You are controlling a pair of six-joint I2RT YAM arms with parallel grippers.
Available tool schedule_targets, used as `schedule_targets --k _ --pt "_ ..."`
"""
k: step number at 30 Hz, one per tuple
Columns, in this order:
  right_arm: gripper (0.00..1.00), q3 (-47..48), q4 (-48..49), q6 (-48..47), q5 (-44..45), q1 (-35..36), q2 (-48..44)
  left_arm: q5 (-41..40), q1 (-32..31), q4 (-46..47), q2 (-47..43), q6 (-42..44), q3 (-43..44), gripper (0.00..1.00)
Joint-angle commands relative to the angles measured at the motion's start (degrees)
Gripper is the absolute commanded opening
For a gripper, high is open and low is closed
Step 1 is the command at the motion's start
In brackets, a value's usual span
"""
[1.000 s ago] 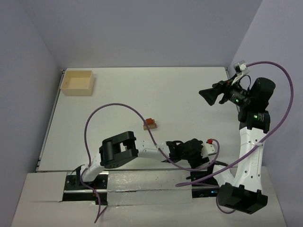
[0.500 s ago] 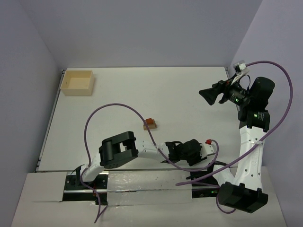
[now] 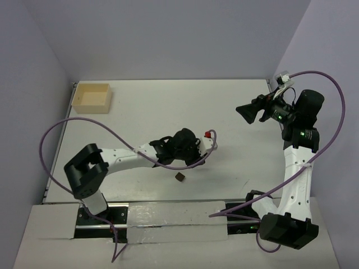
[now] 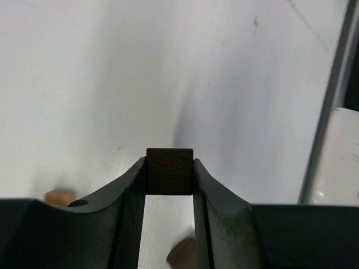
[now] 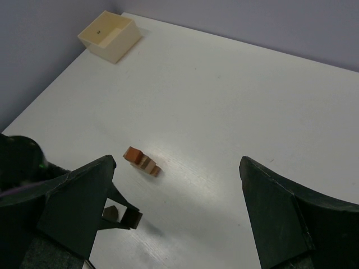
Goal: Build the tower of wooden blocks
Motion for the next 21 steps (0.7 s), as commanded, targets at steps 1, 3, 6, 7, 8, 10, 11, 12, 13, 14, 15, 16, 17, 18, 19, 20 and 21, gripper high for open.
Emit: schedule_targets --k 1,3,6,7,8,10,11,12,13,14,15,16,17,18,19,20,21 --pt "1.00 1.57 3.01 1.22 -1.27 -0.22 0.81 7.58 0.63 -7.19 -9.03 3.86 0.15 0.00" --pt "1.00 1.24 3.99 2.97 -1.65 -0.13 1.18 8.07 2.39 -9.32 -11.67 5.08 -0.34 0.00" --pt "1.00 1.48 2.91 2.33 -1.81 0.03 2.48 12.13 7.98 -12.92 -14.40 6.78 -0.38 0.00" --pt "1.00 1.68 2.43 2.11 -1.64 0.33 3.05 13.77 10.46 -14.01 -15.54 7.95 0.05 0.00" --pt "1.00 1.82 1.92 2.02 -1.32 0.48 3.56 14.84 11.69 -15.15 -16.08 9.27 0.27 0.00" --pt "1.00 1.93 0.53 -0.09 -0.21 1.64 4.42 16.88 16.32 -20.26 -17.75 14.63 2.00 0.00" --pt "1.00 1.84 0.05 -1.02 0.31 2.29 4.85 18.17 19.32 -23.23 -18.59 18.25 2.83 0.00" --pt "1.00 1.67 -0.08 -1.38 0.97 2.95 5.17 19.51 21.70 -25.88 -18.99 22.03 3.35 0.00" --pt "1.00 1.61 -0.13 -1.71 1.92 3.79 5.33 20.69 23.33 -28.00 -19.21 25.21 3.96 0.00" --pt "1.00 1.53 -0.28 -2.46 3.39 5.17 5.50 21.42 24.34 -29.79 -18.97 27.65 5.32 0.00" --pt "1.00 1.58 -0.53 -3.07 4.40 5.98 5.69 22.15 25.28 -31.62 -18.53 30.25 6.28 0.00" --pt "1.00 1.66 -0.81 -3.62 5.27 6.62 5.89 22.90 26.22 -33.47 -18.05 32.93 7.11 0.00" --pt "1.00 1.79 -1.26 -4.01 5.70 7.23 6.21 23.42 26.78 -34.66 -17.70 35.44 7.62 0.00" --pt "1.00 2.00 -1.54 -4.13 5.75 7.51 6.41 23.54 27.00 -35.14 -17.58 36.58 7.75 0.00" --pt "1.00 2.47 -1.97 -4.35 5.88 7.64 6.88 23.29 27.13 -34.80 -17.58 36.98 7.41 0.00" --pt "1.00 3.10 -2.49 -4.57 6.05 7.78 7.48 22.96 27.18 -33.82 -17.68 37.31 6.53 0.00" --pt "1.00 3.53 -2.60 -4.57 6.07 7.78 7.64 22.75 27.18 -32.72 -17.84 37.21 5.73 0.00"
